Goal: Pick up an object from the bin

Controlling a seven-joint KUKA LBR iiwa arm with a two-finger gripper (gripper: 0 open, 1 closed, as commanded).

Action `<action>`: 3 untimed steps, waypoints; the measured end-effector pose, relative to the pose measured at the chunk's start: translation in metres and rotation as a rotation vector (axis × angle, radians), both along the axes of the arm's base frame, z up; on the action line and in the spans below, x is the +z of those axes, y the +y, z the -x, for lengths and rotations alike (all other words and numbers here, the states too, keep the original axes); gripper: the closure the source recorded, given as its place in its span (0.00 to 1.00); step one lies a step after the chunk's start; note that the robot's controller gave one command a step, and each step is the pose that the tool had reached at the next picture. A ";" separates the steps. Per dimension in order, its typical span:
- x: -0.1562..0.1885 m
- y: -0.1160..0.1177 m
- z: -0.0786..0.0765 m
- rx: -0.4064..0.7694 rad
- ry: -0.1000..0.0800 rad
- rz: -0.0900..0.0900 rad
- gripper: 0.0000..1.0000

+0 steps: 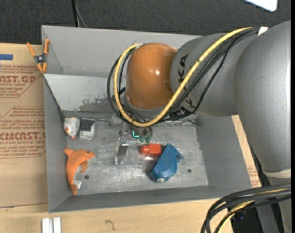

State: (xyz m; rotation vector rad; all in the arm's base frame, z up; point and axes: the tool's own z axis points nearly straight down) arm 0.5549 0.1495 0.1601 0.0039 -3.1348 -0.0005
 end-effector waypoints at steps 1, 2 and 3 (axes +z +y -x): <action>0.005 -0.001 -0.002 -0.002 -0.007 -0.001 0.00; -0.063 0.057 0.014 0.084 -0.012 -0.002 0.00; -0.071 0.071 0.018 0.158 -0.004 0.000 0.00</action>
Offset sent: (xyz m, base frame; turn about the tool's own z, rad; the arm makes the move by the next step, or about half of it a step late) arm -0.0216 0.0785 -0.0901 -0.1170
